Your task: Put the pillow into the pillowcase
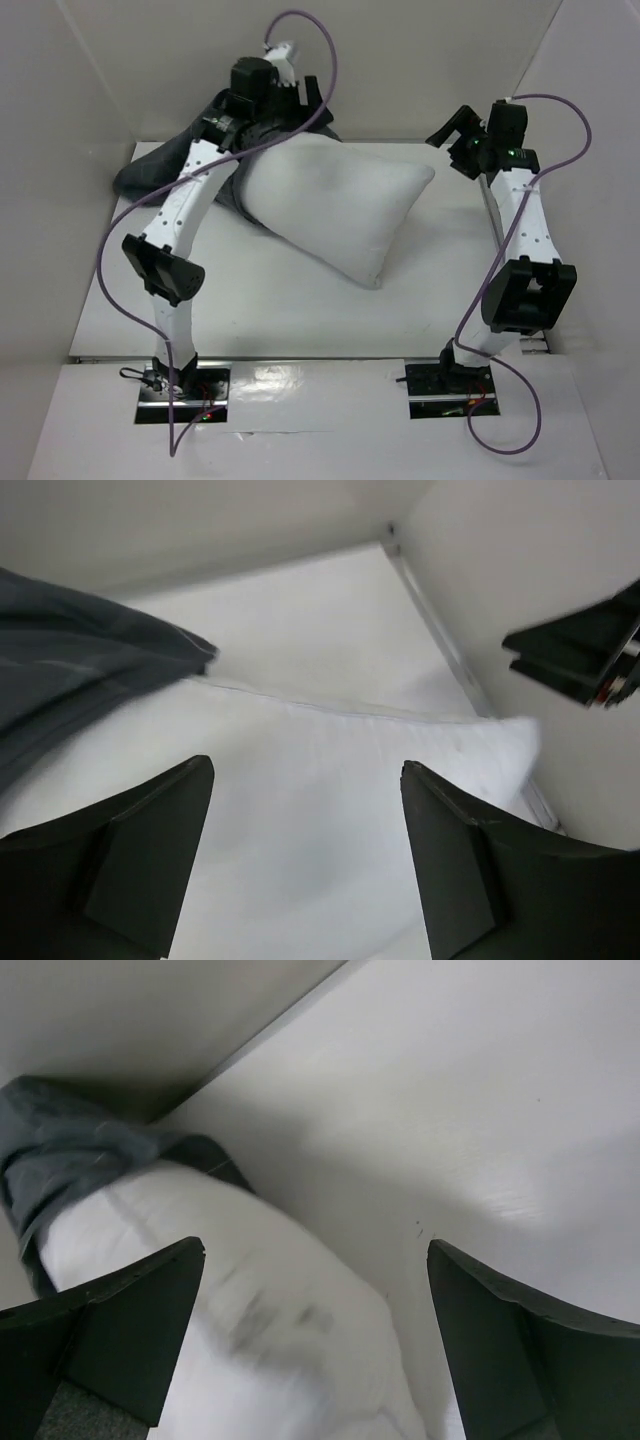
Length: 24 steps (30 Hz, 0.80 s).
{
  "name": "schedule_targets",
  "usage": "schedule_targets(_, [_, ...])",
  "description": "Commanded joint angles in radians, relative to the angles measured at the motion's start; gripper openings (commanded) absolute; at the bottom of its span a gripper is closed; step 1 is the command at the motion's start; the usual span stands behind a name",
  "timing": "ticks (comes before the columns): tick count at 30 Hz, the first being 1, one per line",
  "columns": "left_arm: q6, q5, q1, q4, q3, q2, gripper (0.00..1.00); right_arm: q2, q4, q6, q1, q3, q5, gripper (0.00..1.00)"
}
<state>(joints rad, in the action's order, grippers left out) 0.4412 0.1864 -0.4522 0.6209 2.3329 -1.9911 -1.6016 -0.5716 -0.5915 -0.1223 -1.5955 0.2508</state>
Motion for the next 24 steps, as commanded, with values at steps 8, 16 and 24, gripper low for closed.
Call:
schedule_targets(8, [-0.116, -0.125, 0.142, 0.008, -0.181, 0.146, 0.74, 0.091, 0.101, 0.142, 0.091, 0.161, 0.051, 1.00])
schedule_targets(16, [-0.182, -0.379, 0.086, 0.019, -0.239, 0.065, 0.84, 0.109, 0.070, 0.160, 0.113, 0.281, 0.074, 1.00])
schedule_targets(24, [-0.200, -0.496, 0.086, 0.042, -0.176, -0.076, 0.83, 0.057, 0.010, 0.180, 0.102, 0.249, 0.039, 1.00])
